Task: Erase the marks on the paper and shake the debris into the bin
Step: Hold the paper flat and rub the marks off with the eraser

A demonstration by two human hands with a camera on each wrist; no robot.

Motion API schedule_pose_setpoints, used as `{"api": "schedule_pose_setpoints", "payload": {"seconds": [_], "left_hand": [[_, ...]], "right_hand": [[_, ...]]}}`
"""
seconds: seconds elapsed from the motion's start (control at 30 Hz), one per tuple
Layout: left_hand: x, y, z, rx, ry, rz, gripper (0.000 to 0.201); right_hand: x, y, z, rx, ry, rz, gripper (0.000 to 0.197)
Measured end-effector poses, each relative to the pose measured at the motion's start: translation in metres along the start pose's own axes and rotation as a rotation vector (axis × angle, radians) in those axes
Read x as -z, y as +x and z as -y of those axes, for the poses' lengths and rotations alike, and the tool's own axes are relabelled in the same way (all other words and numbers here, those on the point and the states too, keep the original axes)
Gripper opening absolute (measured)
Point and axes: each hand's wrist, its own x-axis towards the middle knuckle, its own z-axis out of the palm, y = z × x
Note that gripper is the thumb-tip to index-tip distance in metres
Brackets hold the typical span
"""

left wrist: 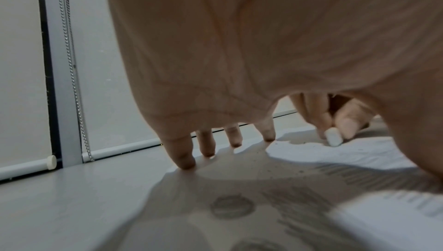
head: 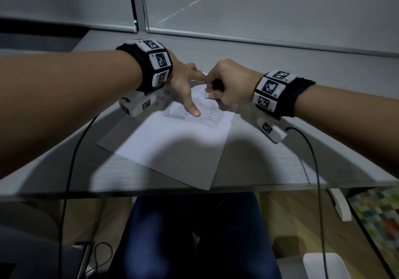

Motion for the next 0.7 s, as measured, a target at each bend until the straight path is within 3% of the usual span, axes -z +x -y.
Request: {"api": "schedule_pose_setpoints", "payload": {"seconds": [0.1,0.27,0.43,0.57,0.7], "left_hand": [[-0.001,0.003,0.003,0.012,0.012,0.012,0.150],[0.002,0.009,0.001,-0.012,0.055,0.015,0.152],[0.005,0.003,0.002,-0.204,-0.058,-0.109,0.138],[0.008,-0.016,-0.005,-0.189,0.109,-0.272,0.108],[0.002,-0.034,0.010,-0.046,0.153,-0.228,0.079]], "right_hand": [[0.000,-0.012,-0.001,0.054,0.025,0.021,0.009],[0.010,-0.035,0.003,0.147,0.109,0.175,0.007],[0.024,-0.005,-0.017,-0.003,0.049,-0.066,0.007],[0.016,-0.001,-0.021,-0.028,0.015,0.066,0.012],[0.004,-0.013,-0.026,-0.021,-0.116,0.064,0.015]]}}
